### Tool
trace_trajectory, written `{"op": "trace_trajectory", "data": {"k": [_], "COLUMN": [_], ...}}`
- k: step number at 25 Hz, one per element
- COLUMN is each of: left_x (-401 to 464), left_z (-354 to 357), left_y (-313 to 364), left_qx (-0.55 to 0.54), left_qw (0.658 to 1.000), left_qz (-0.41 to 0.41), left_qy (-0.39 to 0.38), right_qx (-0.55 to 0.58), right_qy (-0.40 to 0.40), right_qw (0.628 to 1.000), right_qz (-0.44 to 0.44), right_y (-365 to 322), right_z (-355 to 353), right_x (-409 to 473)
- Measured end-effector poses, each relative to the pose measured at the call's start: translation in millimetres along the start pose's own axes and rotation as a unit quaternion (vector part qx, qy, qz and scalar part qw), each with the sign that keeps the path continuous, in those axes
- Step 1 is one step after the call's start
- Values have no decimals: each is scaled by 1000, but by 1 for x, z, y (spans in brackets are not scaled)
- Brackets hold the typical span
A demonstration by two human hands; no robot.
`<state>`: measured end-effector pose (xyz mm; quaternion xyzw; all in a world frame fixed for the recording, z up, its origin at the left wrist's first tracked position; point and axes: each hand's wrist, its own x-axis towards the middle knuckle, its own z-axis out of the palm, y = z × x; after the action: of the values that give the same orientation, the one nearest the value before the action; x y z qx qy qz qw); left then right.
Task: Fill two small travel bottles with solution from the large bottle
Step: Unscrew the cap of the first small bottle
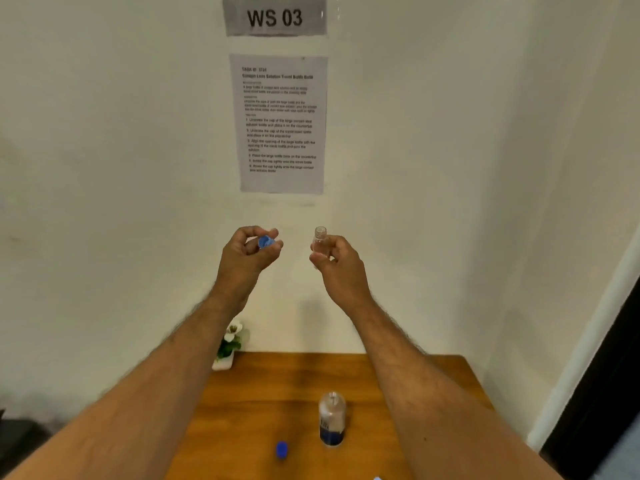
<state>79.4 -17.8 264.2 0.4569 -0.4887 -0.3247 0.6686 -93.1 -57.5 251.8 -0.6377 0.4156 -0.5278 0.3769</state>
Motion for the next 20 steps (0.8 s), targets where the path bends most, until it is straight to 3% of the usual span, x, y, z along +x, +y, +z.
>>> {"op": "trace_trajectory", "data": {"k": [7, 15, 20], "left_x": [-55, -147, -192], "left_z": [-53, -73, -90], "left_y": [-115, -218, -268], "left_qx": [191, 326, 408], "left_qw": [972, 920, 861], "left_qz": [-116, -216, -302], "left_qy": [67, 29, -29], "right_qx": [-72, -148, -168], "right_qy": [-37, -101, -134], "right_qw": [991, 961, 932], "right_qz": [105, 213, 291], "right_y": [107, 215, 259], "right_z": [43, 71, 81], "right_x": [-57, -161, -215]}}
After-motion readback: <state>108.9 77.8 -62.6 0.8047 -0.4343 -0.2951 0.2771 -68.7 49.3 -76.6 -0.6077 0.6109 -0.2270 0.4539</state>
